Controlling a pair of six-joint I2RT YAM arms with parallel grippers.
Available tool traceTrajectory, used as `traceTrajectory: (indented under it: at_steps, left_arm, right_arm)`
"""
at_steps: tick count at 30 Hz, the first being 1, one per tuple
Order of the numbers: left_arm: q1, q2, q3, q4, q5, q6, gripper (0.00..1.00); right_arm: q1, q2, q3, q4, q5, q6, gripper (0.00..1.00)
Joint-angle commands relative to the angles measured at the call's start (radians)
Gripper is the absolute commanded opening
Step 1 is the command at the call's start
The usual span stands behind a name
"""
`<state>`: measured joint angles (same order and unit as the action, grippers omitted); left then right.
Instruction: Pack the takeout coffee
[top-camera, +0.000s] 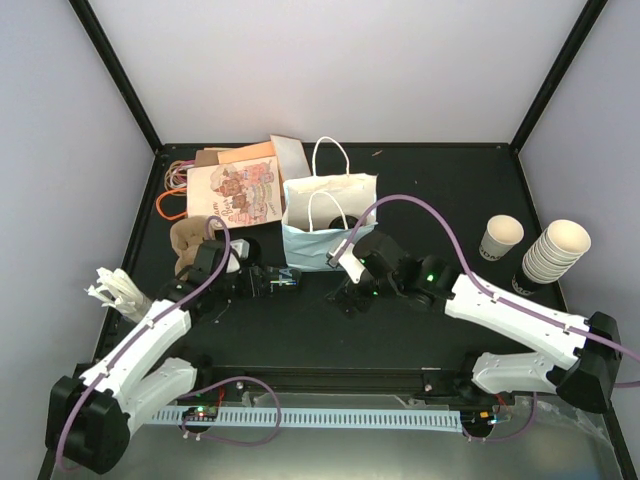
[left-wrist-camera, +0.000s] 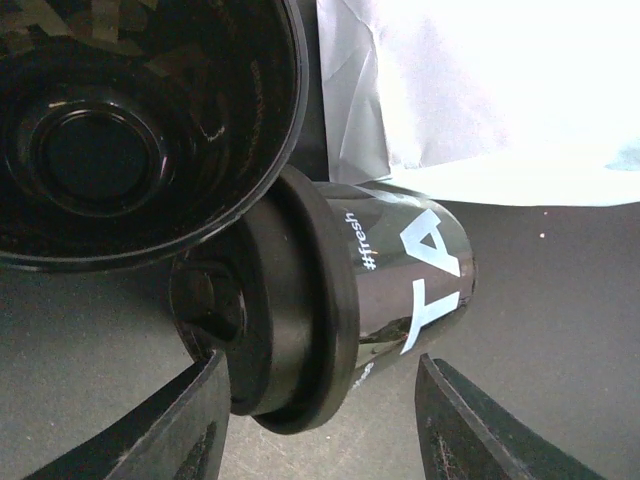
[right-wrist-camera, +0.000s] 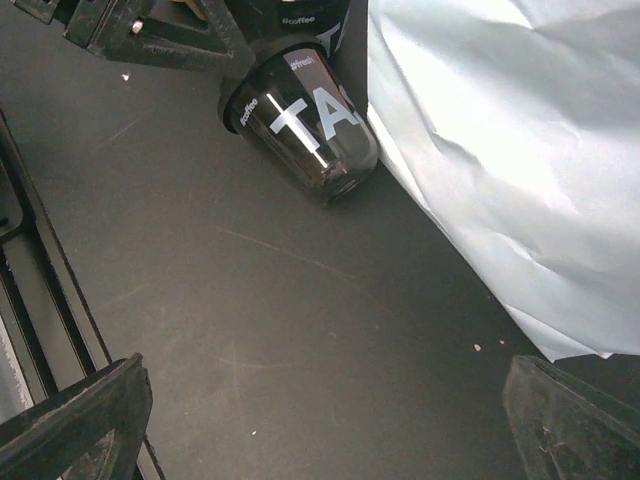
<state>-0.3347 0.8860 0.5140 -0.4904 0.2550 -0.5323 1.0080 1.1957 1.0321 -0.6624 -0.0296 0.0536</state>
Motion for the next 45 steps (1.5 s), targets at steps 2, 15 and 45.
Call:
traceTrajectory:
  at_steps: [2, 15, 45]
  left_arm:
    - [0.005, 0.029, 0.044, 0.043, -0.007, 0.062, 0.51]
    - [0.006, 0.101, 0.079, 0.025, -0.01, 0.074, 0.46]
    - [-0.004, 0.128, 0.169, -0.117, -0.051, 0.082, 0.56]
  right_arm:
    - [-0.006, -0.02, -0.022, 0.039, -0.026, 0.002, 0.99]
    - [-0.008, -0.021, -0.033, 0.04, -0.047, 0.008, 0.99]
    - [-0.008, -0.031, -0.041, 0.04, -0.053, 0.009, 0.99]
